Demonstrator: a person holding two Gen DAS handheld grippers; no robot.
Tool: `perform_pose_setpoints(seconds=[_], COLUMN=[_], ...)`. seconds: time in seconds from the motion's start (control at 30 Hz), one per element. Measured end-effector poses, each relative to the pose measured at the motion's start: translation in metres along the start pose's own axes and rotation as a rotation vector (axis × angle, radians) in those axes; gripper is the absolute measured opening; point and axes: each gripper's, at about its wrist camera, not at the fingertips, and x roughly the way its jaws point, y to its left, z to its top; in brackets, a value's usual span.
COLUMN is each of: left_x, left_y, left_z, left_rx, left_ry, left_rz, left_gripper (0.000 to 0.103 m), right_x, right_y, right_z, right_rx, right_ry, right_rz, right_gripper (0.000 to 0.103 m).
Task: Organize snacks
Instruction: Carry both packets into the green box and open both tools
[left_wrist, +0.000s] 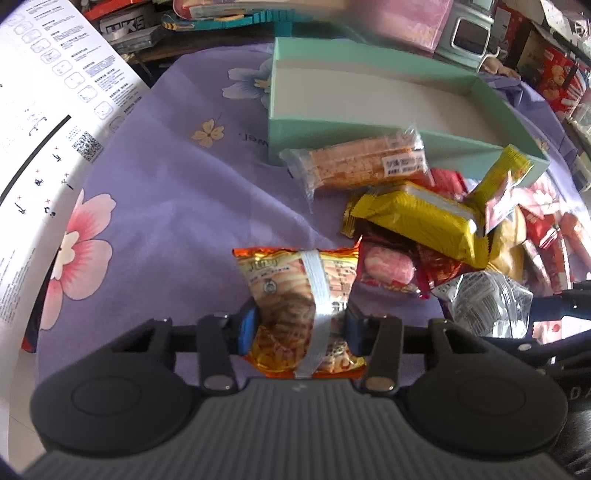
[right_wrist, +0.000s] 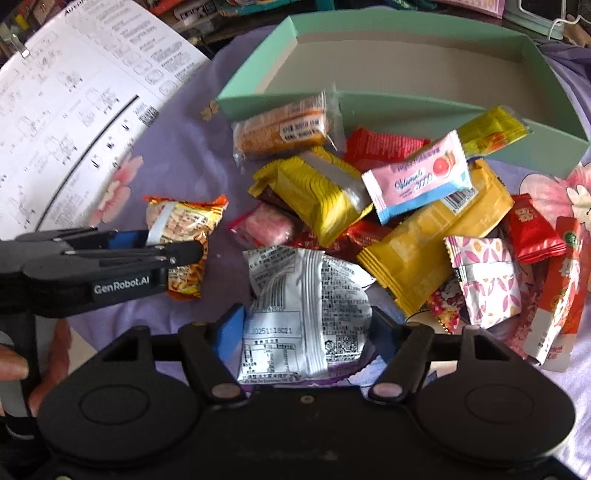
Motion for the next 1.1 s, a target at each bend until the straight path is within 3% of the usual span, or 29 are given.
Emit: perform_pose_setpoints(seconds=[0.2, 0.5, 0.87, 1.1], left_x=[-0.030, -0.030, 0.043, 0.101], left_y=[0.000, -0.005, -0.008, -0.016], left_z=[0.017, 0.086, 0.208, 0.256], left_rx=[-0.010, -0.001, 0.009, 0.044], left_ry=[-0.085, -0.172, -0.173, -0.130], left_rz=[-0.015, -0.014, 0.037, 0.055], left_gripper=[0.045, 0.045, 0.045, 0.045], right_x=[-0.029, -0.044, 0.023, 0.074], right_y=[-0.002, -0.019, -0.054, -0.078], right_z=[0.012, 0.083, 0.212, 0.272], right_rx=[-0.011, 0.024, 0.117, 0.157], right_ry=[-0.068, -0.204, -0.222, -0.207], right_rz=[0.030, -0.050, -0.126, -0.118], right_gripper=[0.070, 0.070, 0.070, 0.070])
